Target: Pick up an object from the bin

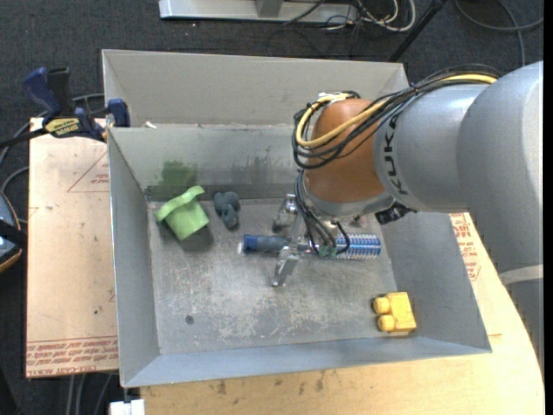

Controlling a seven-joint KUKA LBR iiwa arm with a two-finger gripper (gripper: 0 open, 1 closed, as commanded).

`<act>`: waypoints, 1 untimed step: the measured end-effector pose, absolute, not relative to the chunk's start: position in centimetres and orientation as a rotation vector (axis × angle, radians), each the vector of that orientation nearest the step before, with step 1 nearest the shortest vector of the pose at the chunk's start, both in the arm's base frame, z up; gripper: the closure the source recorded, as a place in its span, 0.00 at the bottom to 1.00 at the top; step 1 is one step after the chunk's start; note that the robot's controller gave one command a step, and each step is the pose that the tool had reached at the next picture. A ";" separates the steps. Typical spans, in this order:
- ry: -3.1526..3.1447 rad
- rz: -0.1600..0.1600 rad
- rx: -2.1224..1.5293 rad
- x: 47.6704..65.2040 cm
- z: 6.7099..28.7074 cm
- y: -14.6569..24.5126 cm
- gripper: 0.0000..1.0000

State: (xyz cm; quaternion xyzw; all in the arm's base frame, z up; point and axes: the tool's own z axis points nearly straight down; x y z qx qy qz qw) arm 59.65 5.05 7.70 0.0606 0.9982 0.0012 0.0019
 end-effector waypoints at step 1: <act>3.127 0.006 0.189 59.7 8.1 5.1 1.00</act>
Offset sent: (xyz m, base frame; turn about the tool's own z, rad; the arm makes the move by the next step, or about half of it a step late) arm 0.0000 0.0000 0.0000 0.0000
